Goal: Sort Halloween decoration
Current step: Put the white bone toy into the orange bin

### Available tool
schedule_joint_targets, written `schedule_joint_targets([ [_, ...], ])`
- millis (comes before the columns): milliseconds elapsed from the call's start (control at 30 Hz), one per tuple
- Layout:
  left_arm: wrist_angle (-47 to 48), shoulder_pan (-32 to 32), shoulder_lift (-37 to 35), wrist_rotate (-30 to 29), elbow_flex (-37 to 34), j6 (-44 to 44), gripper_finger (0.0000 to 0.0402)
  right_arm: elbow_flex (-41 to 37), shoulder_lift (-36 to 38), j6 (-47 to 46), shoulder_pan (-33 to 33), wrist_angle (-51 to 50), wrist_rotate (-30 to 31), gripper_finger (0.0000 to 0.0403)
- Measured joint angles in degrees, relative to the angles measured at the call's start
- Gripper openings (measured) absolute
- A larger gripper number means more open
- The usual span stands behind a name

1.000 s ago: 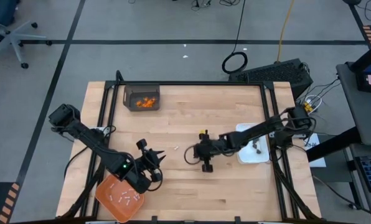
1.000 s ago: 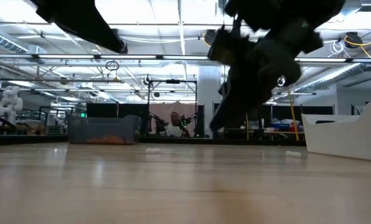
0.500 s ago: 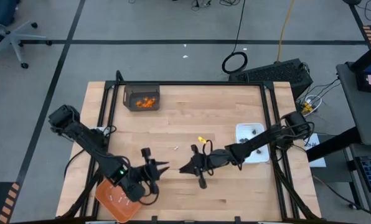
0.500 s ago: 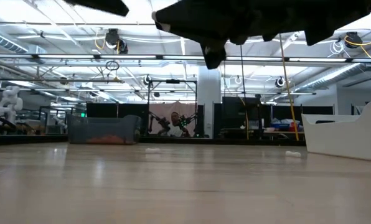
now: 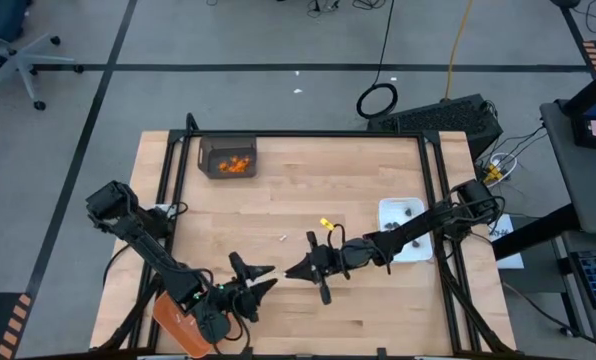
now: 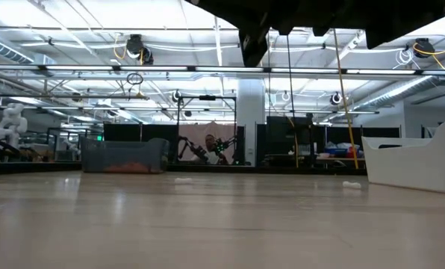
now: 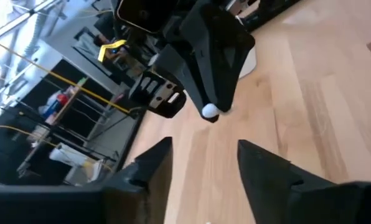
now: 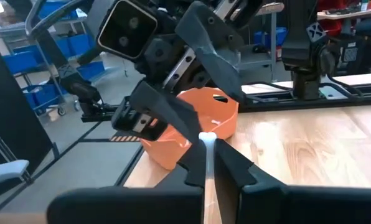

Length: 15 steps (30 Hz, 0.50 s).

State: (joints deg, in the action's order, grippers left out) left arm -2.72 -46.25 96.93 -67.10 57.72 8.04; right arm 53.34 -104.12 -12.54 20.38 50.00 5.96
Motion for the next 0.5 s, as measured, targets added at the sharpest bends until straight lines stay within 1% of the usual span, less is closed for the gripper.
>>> schedule_joint_targets([
  [133,-0.9,-0.4,0.0,-0.5,0.0,0.0,0.0199,0.0,-0.2,-0.5,0.0,2.0,0.0,0.0000],
  [233,-3.2,-0.2,0.0,-0.5,0.0,0.3,0.0203,0.0,-0.8,-0.5,0.0,5.5,0.0,0.0000],
  [367,-3.8,0.4,0.0,0.6,0.0,0.9,0.0203,0.0,-0.9,-0.5,0.0,5.9,0.0,0.0000],
  [500,-6.7,-0.4,0.0,0.7,0.0,3.9,0.0203,0.0,-0.9,-1.1,0.1,7.7,0.0,0.0000],
])
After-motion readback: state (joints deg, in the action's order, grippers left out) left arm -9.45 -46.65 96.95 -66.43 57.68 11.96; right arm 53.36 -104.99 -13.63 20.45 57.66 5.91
